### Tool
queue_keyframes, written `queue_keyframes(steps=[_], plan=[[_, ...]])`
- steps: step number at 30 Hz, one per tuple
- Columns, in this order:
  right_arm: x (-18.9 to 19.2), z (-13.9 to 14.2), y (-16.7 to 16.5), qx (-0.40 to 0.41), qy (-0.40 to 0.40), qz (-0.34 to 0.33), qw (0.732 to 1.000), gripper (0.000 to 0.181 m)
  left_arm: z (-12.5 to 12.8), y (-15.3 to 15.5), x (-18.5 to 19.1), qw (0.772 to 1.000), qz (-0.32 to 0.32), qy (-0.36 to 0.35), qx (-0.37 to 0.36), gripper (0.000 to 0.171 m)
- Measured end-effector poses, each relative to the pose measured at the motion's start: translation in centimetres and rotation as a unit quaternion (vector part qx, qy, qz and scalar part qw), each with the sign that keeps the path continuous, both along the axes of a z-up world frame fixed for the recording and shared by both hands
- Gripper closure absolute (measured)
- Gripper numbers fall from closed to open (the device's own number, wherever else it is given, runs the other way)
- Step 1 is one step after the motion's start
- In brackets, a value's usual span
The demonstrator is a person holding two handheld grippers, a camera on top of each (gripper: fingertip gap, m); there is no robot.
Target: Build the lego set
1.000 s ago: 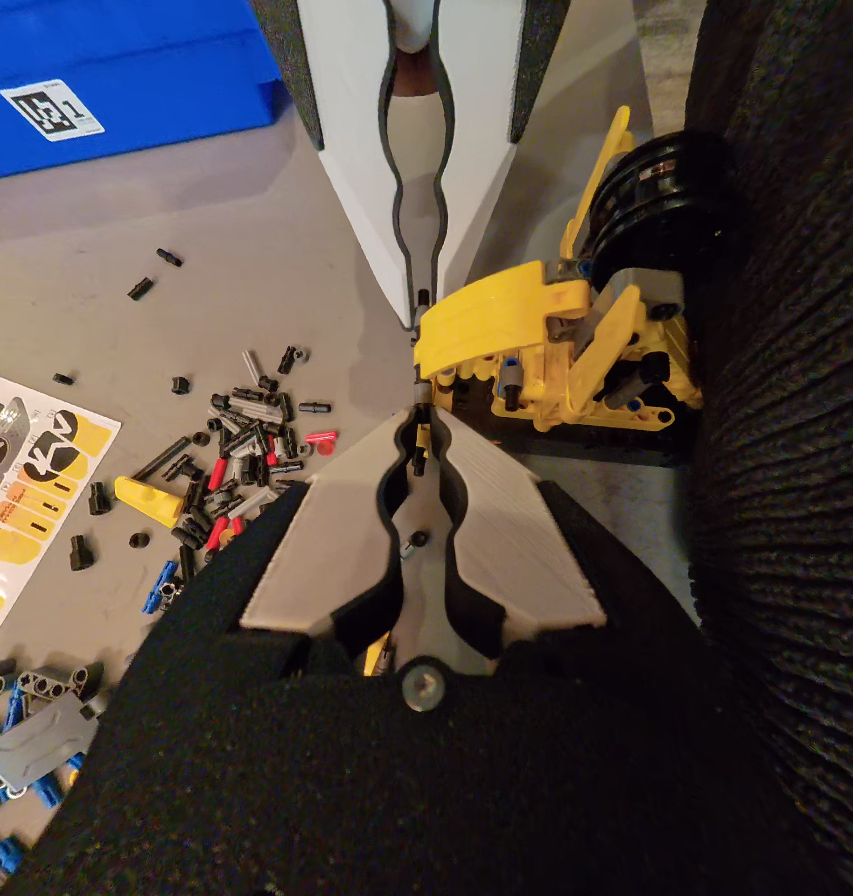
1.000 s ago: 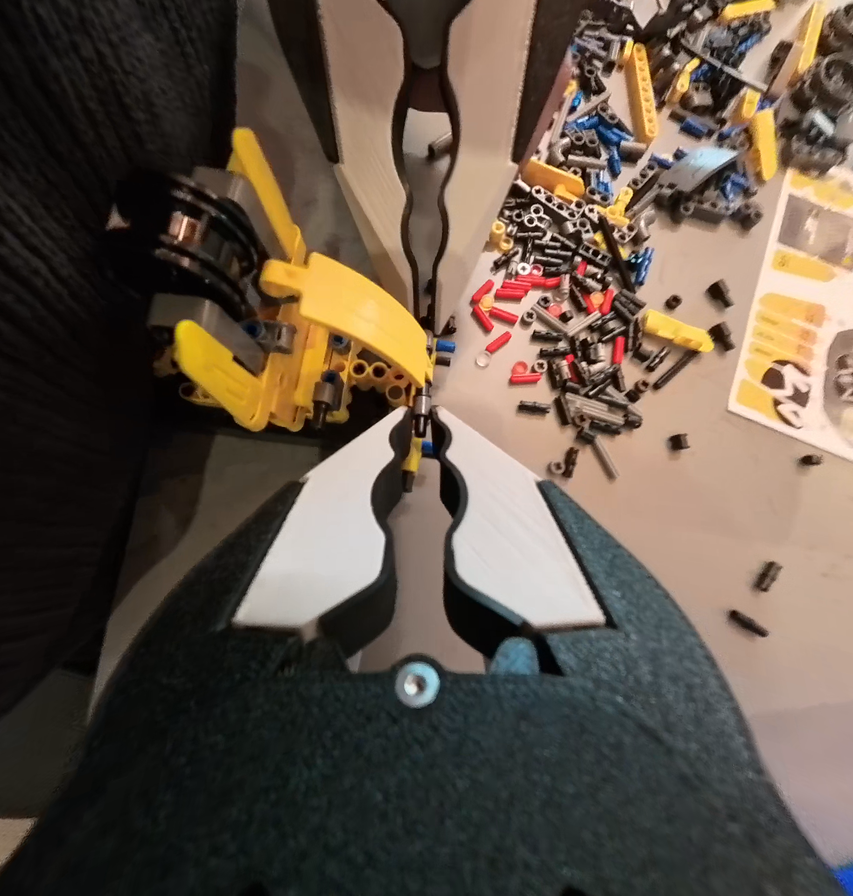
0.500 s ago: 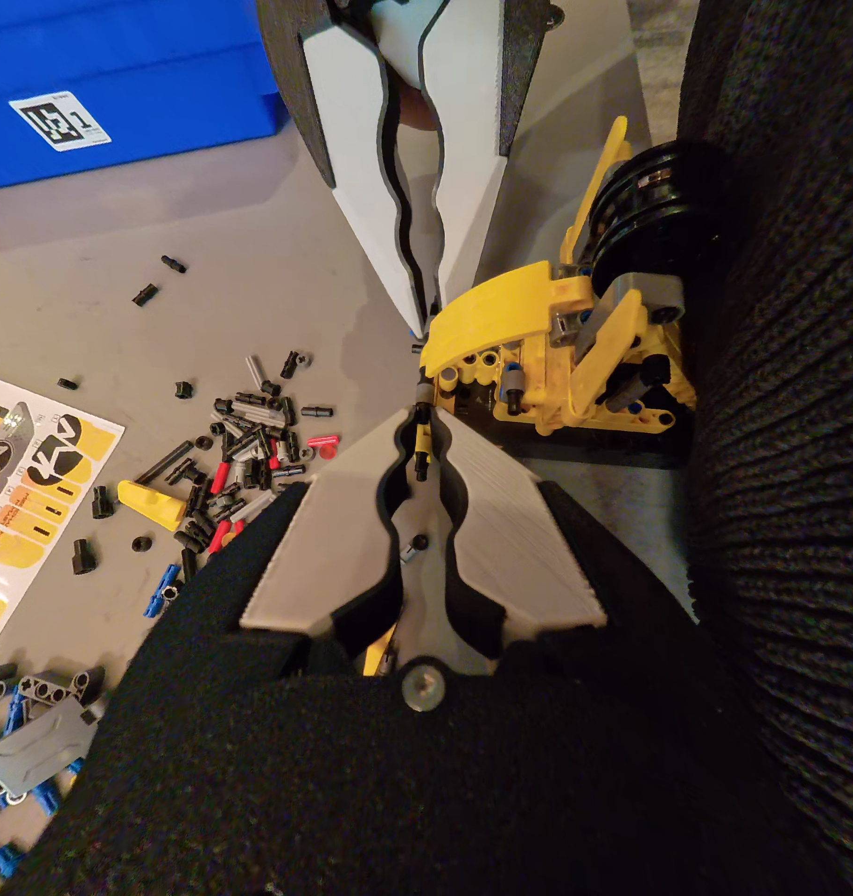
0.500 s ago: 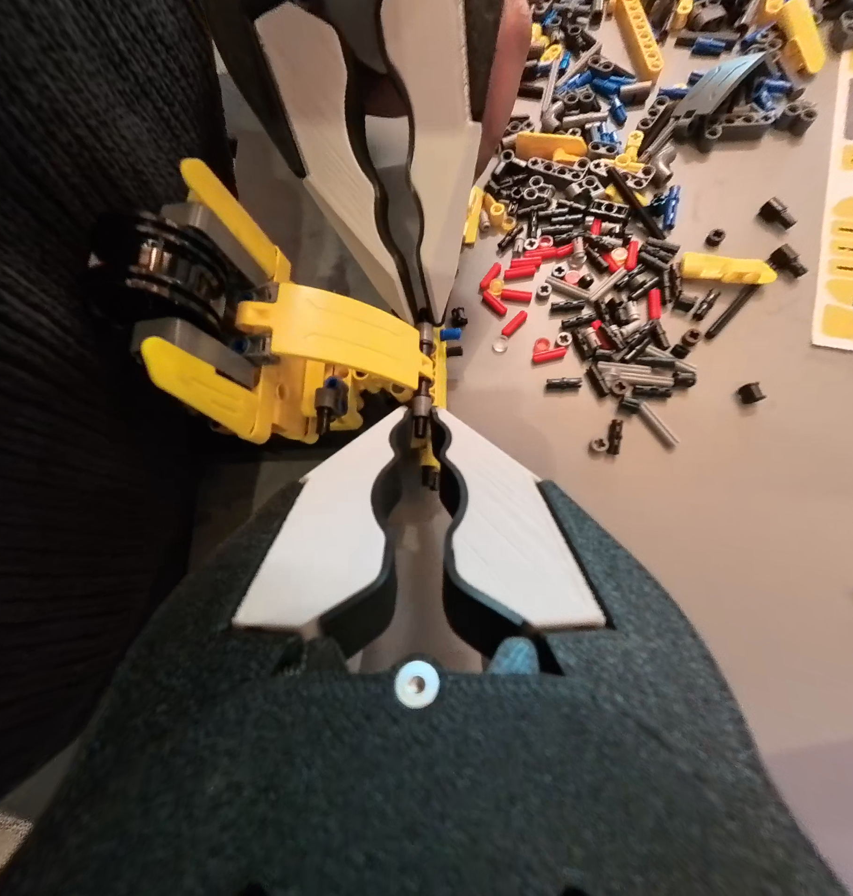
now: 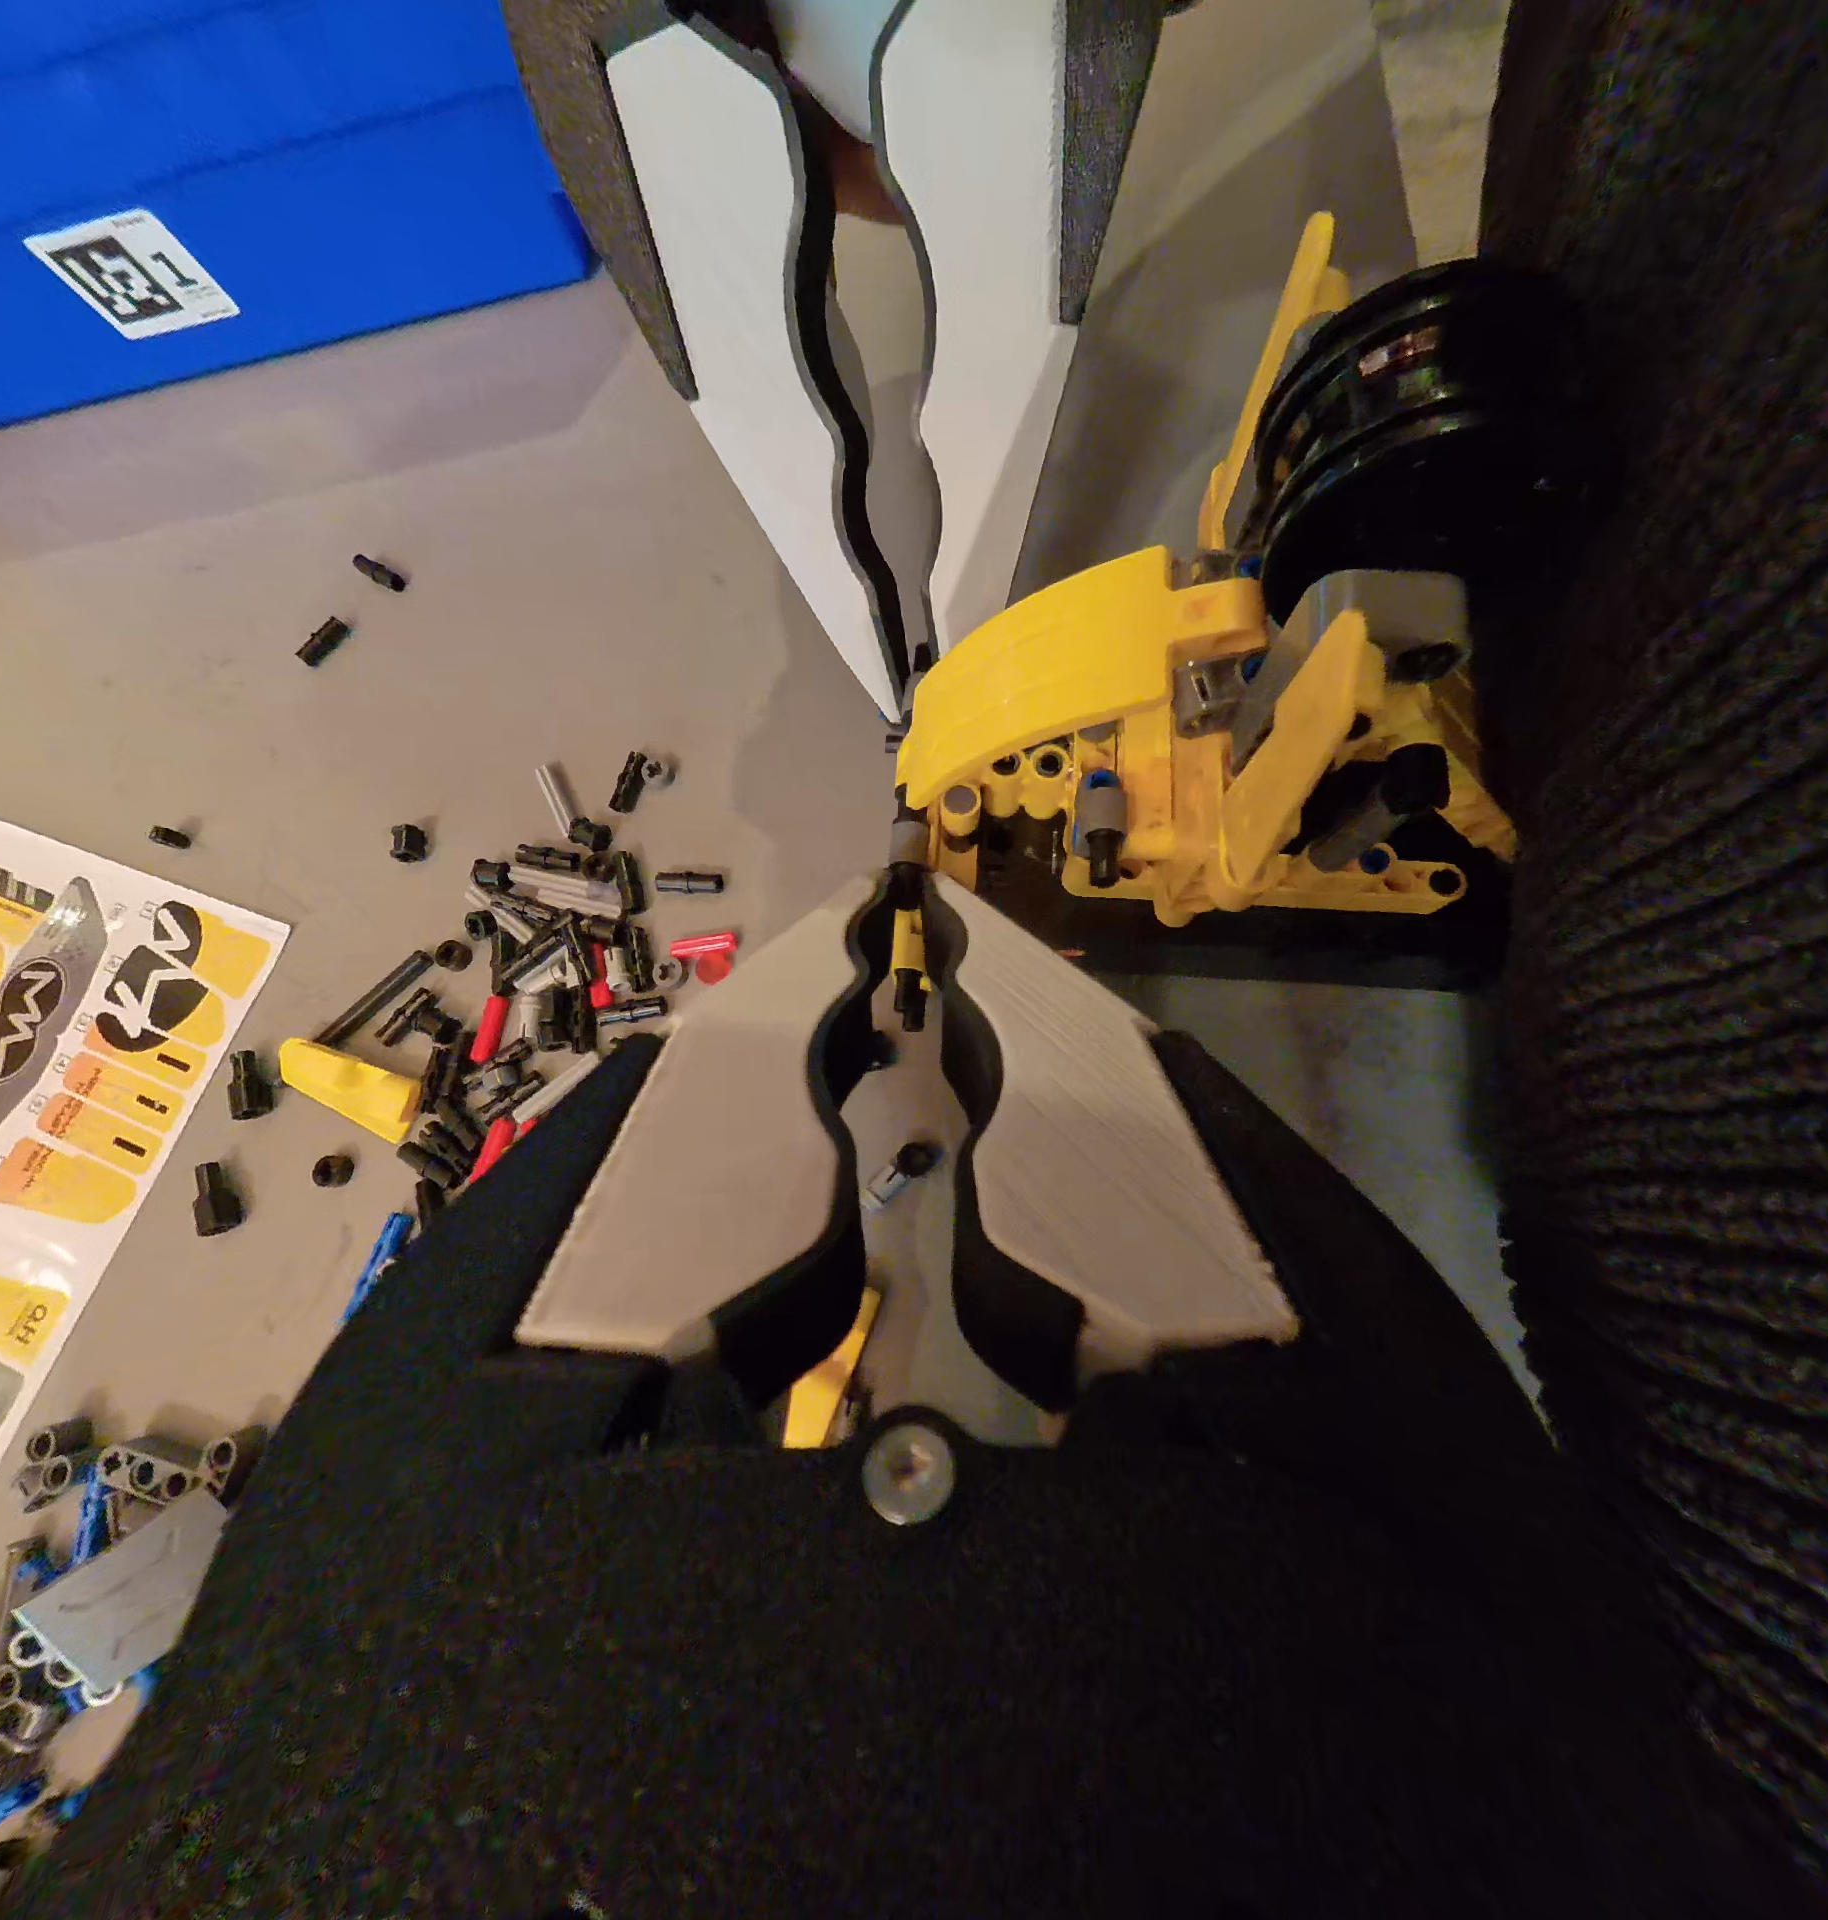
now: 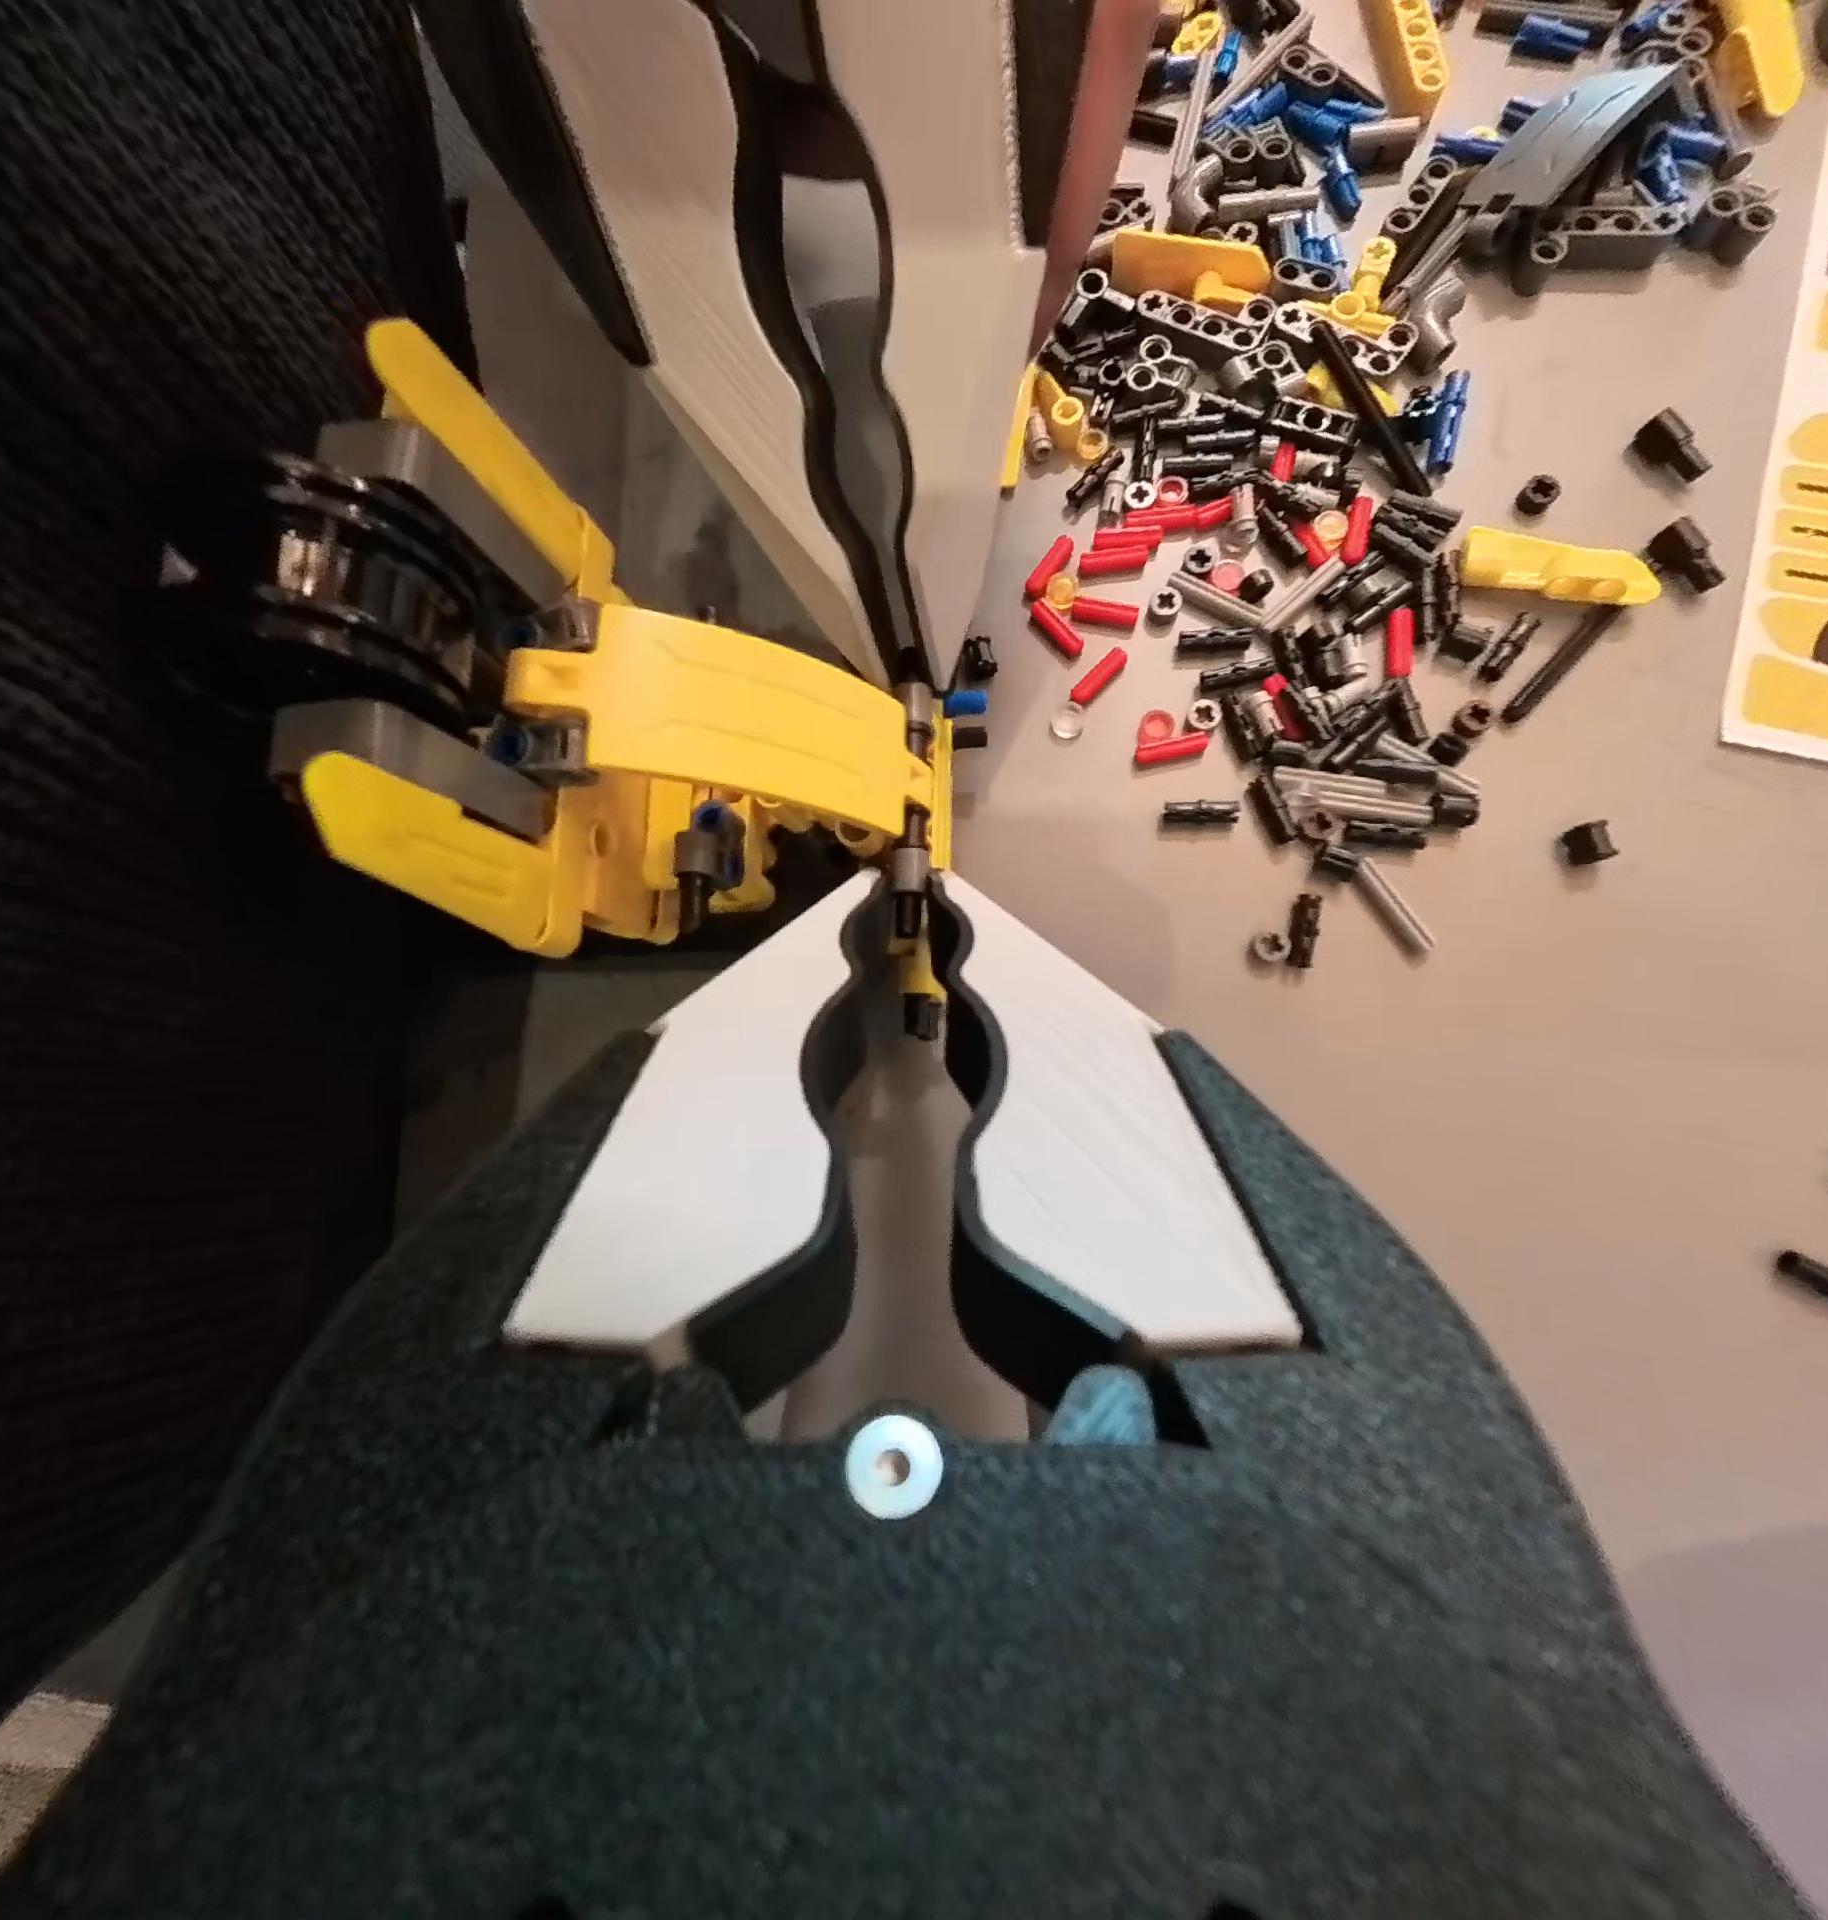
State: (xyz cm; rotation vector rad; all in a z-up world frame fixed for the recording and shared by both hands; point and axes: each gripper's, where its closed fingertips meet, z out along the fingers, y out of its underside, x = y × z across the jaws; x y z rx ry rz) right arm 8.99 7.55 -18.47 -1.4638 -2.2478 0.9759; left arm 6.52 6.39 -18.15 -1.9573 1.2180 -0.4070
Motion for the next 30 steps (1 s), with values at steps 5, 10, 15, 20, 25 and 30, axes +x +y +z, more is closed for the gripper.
queue_keyframes(steps=[5,10,15,20,25,30], plan=[[0.03,-0.07,0.00,0.011,-0.010,0.002,1.000,0.175,-0.07,0.02,-0.01,1.000,-0.007,0.027,0.005,0.169],[0.08,-0.10,-0.01,0.012,-0.036,0.019,0.999,0.176,-0.11,0.03,0.01,0.999,0.008,0.008,-0.049,0.169],[0.05,-0.12,0.00,-0.012,-0.066,0.026,0.997,0.176,-0.23,0.09,-0.08,0.993,0.033,-0.013,-0.110,0.169],[0.03,-0.18,0.08,-0.011,-0.081,0.029,0.996,0.176,-0.32,0.14,-0.11,0.990,0.033,-0.024,-0.135,0.168],[-0.04,-0.23,0.12,0.004,-0.062,0.025,0.998,0.176,-0.69,0.51,-0.30,0.996,0.031,0.014,-0.076,0.168],[-0.05,-0.19,0.08,0.060,-0.022,0.032,0.997,0.176,-0.56,0.47,-0.28,0.999,0.024,0.034,-0.028,0.168]])
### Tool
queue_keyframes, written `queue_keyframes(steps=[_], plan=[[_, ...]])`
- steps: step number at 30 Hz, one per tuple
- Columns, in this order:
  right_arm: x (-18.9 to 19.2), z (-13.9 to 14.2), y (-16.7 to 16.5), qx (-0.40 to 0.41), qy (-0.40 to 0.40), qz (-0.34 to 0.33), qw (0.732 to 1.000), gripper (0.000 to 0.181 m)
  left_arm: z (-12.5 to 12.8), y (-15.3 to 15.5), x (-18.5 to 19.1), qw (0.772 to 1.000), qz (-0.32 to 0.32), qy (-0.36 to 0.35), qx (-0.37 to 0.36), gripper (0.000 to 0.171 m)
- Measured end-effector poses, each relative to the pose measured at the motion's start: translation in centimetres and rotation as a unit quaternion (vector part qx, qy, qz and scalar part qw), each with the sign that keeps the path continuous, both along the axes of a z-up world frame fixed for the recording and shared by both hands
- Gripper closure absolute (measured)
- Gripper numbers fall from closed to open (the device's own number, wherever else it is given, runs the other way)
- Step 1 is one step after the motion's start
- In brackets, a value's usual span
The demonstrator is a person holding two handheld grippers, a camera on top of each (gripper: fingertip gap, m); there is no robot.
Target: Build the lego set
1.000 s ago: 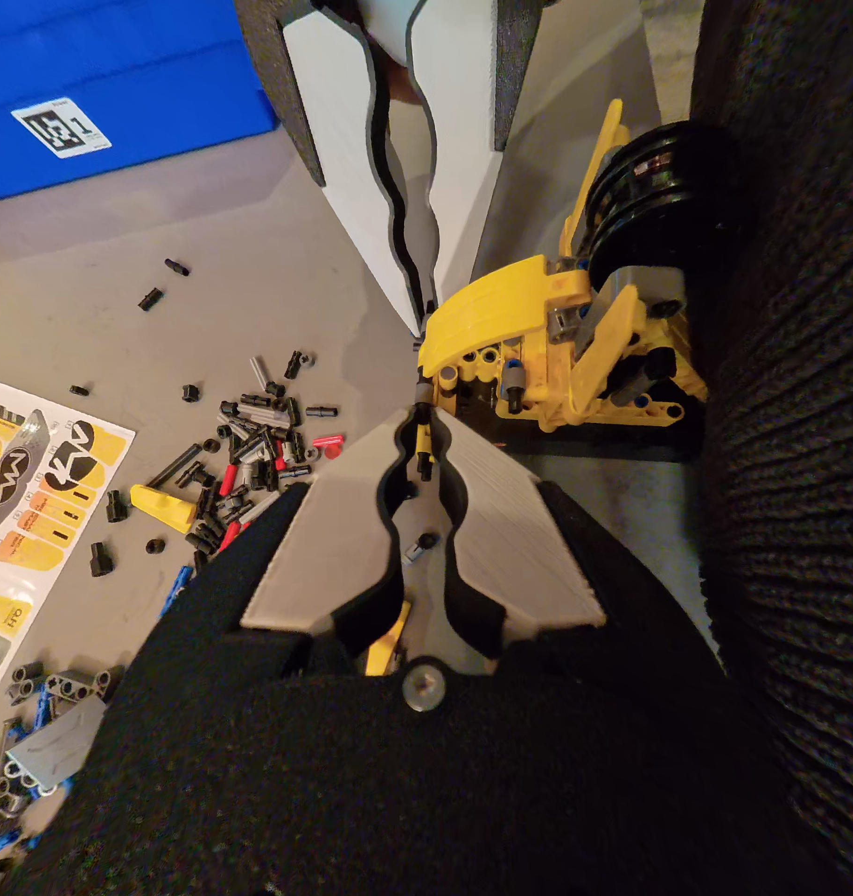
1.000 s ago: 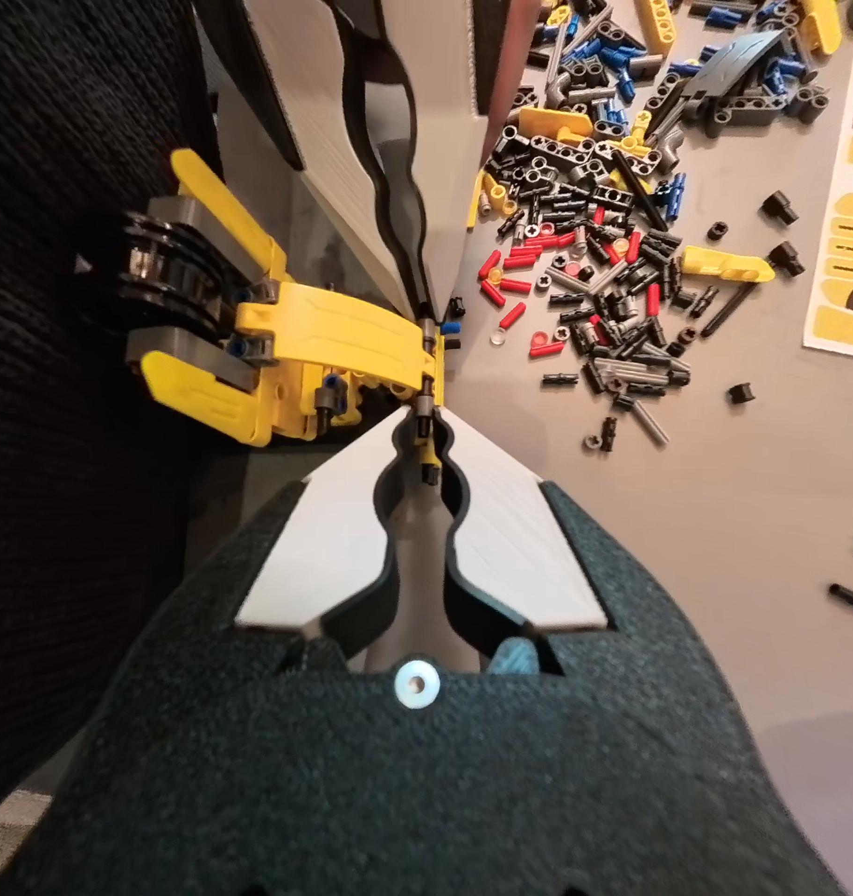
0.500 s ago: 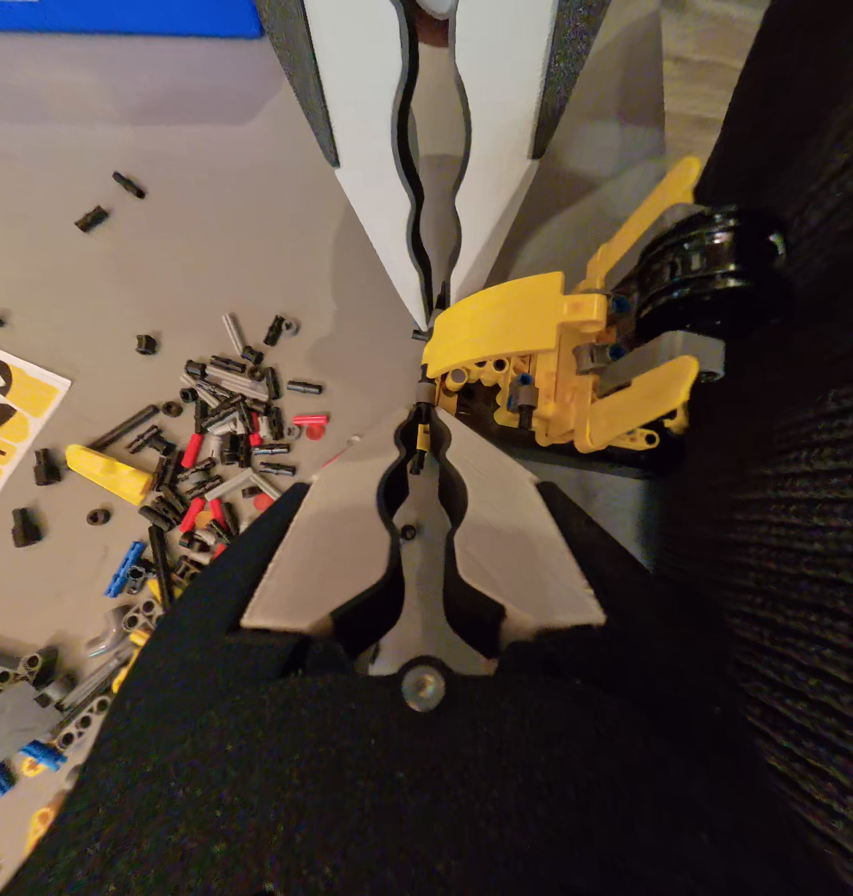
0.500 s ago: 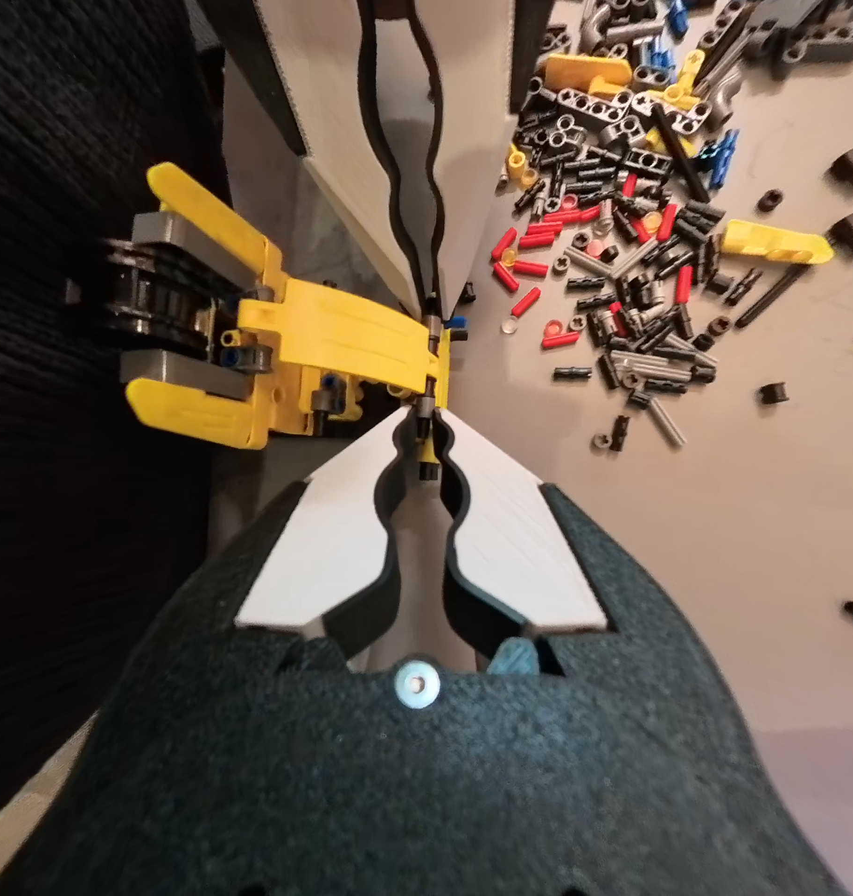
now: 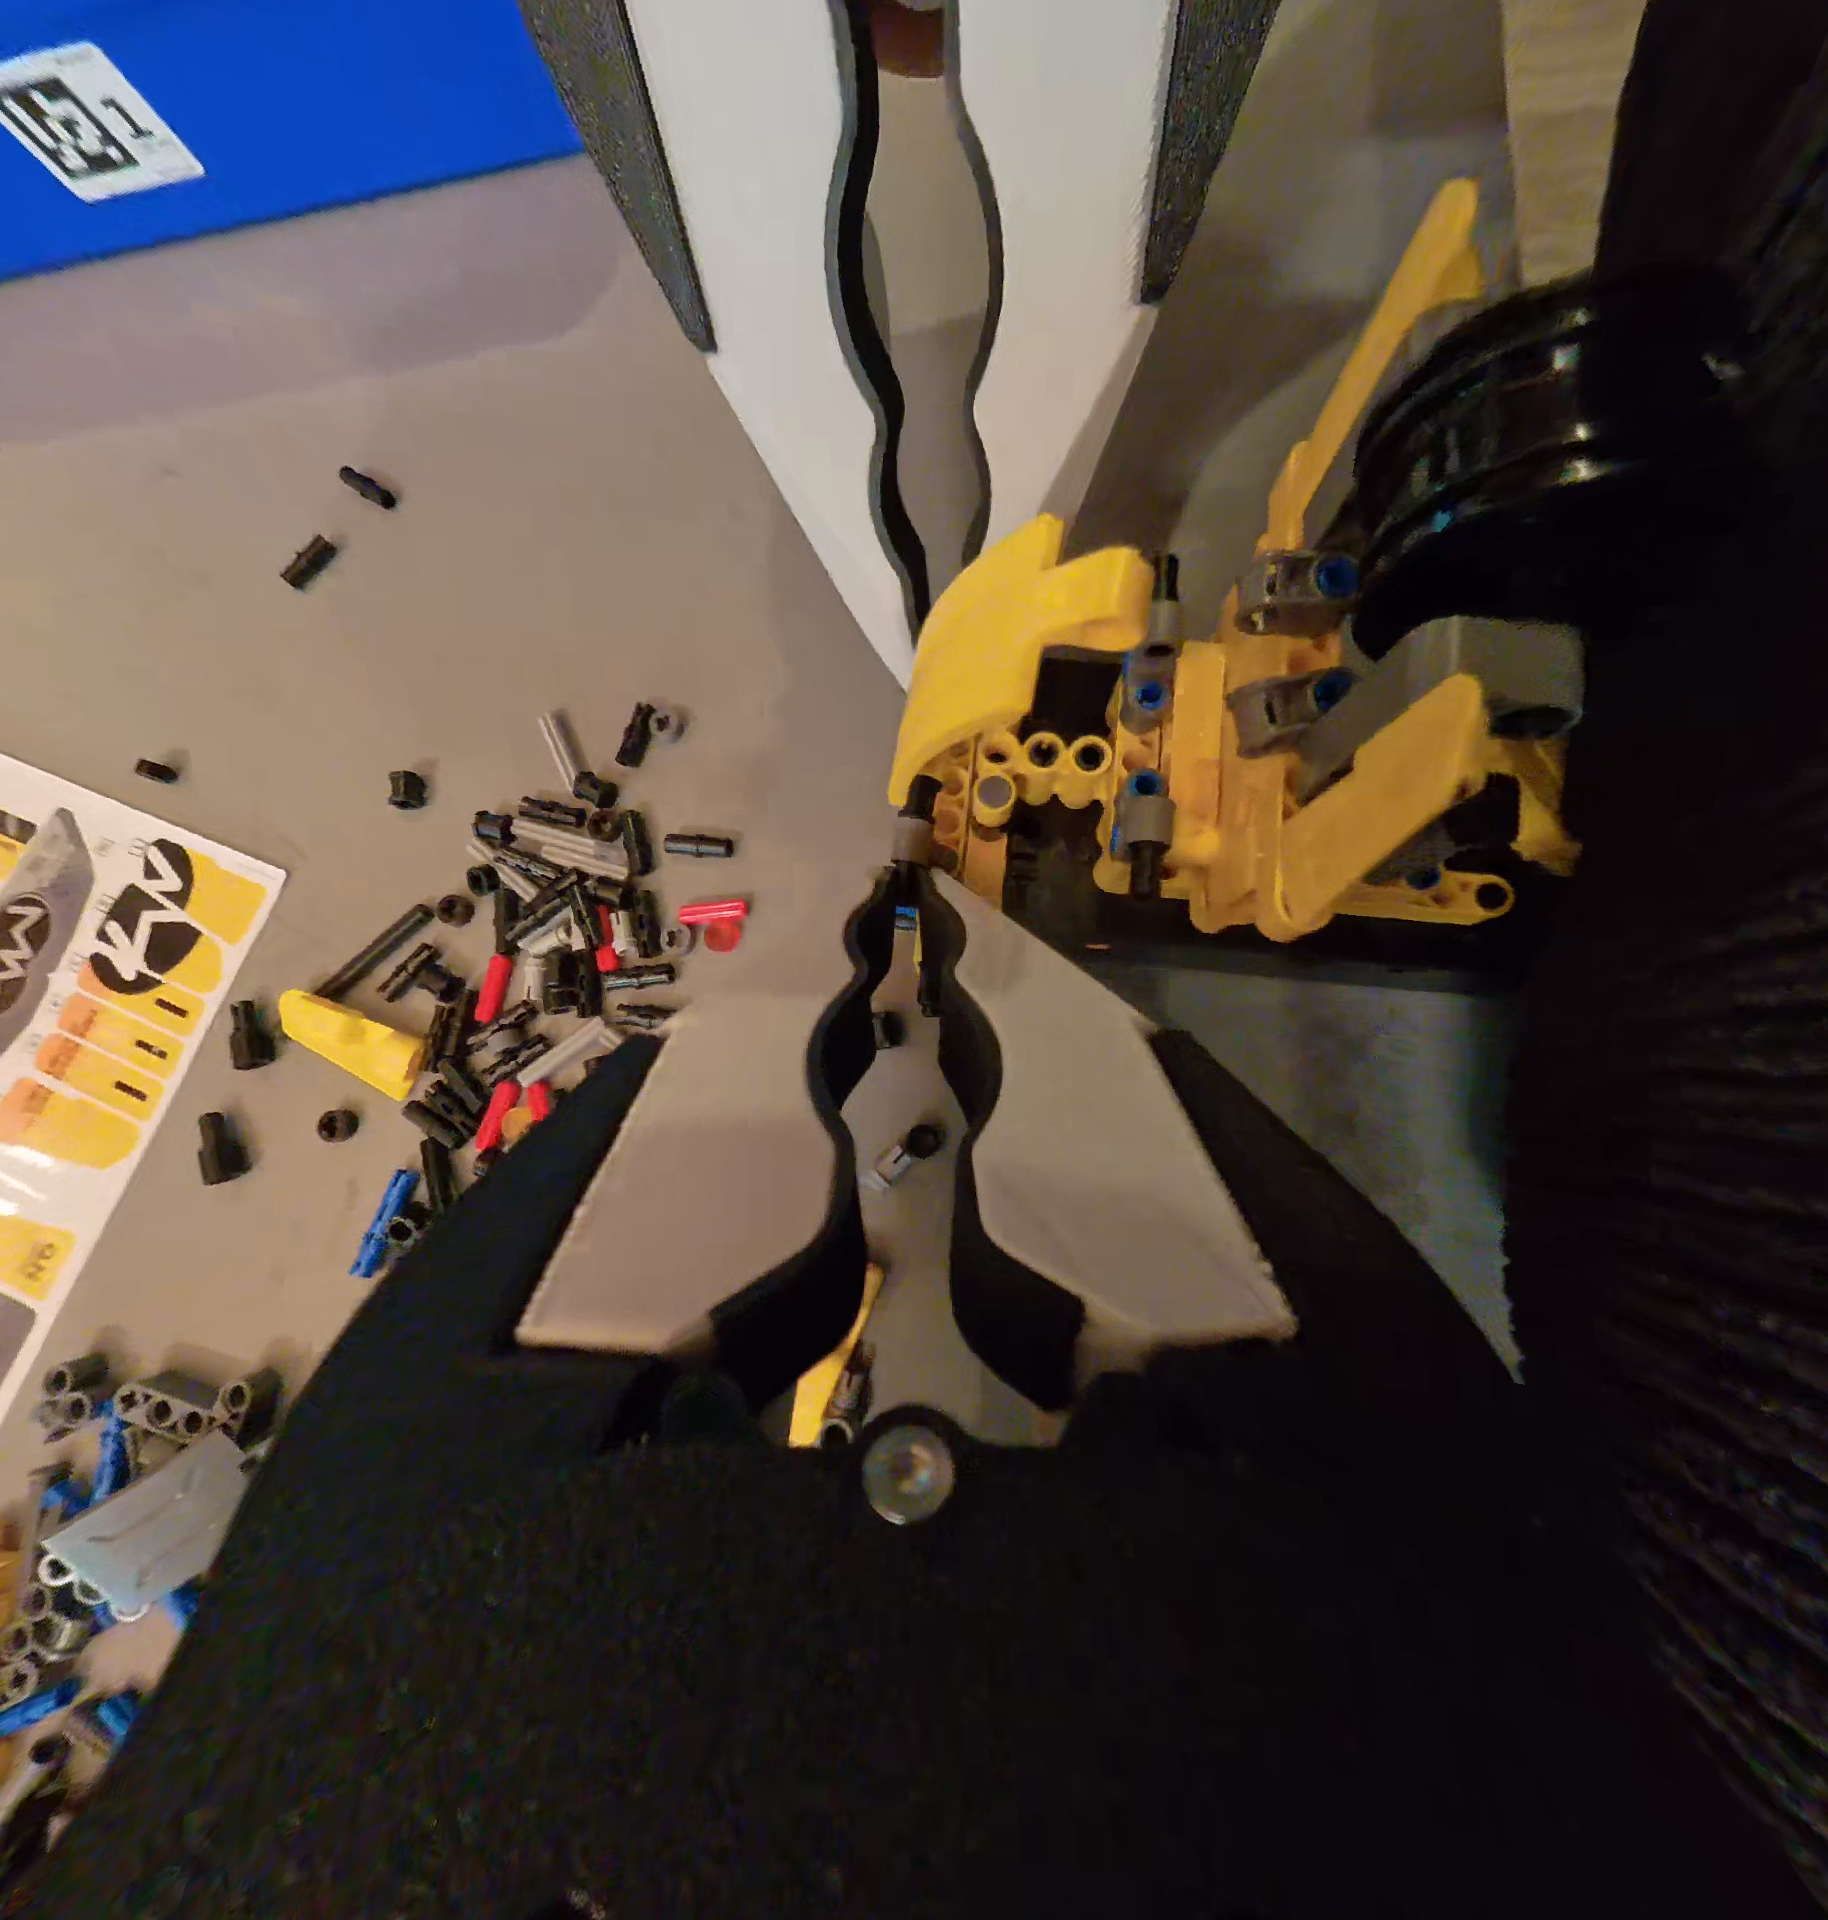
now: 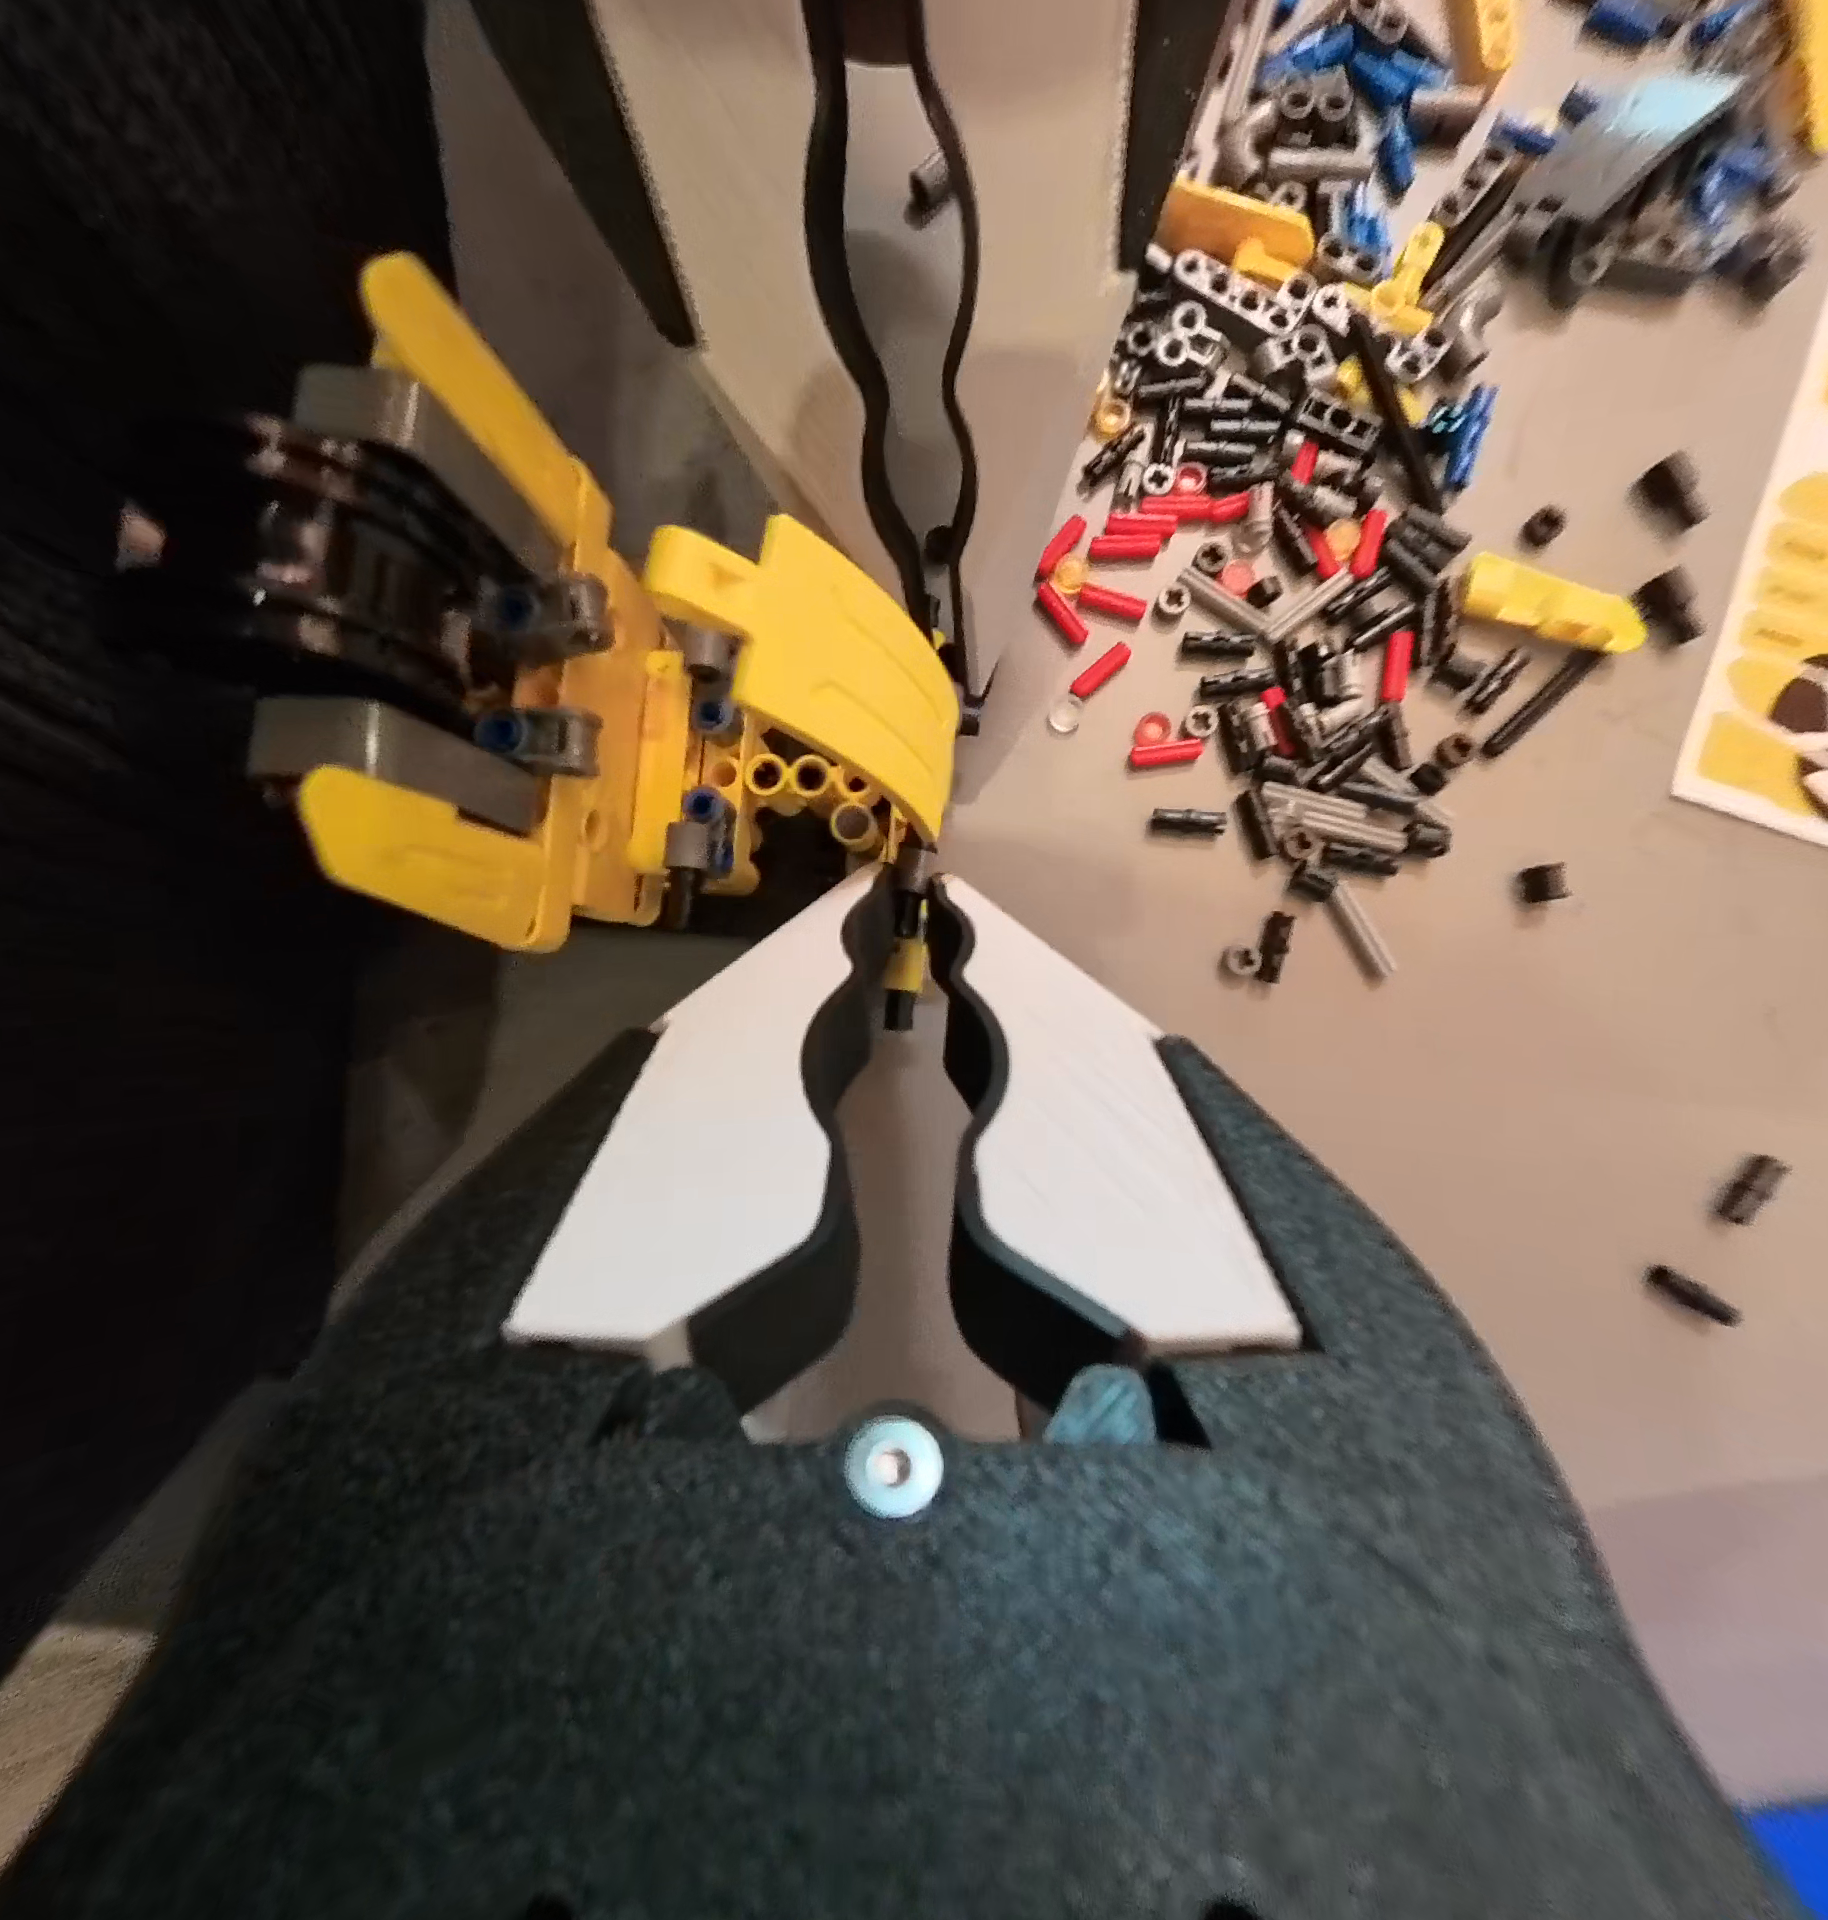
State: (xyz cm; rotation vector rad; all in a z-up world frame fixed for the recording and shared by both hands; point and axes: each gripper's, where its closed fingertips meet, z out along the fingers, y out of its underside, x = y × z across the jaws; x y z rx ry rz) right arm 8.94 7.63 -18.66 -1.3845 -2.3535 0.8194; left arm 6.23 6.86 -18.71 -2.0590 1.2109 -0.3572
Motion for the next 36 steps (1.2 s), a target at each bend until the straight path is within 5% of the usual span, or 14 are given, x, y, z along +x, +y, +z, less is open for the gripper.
queue_keyframes(steps=[18,36], plan=[[0.10,0.06,-0.22,0.066,0.026,0.028,0.997,0.175,0.21,-0.61,0.22,0.998,0.001,0.017,0.067,0.168],[0.08,-0.06,-0.19,0.048,-0.012,0.034,0.998,0.176,-0.03,-0.75,0.10,0.999,0.004,0.023,-0.024,0.168]])
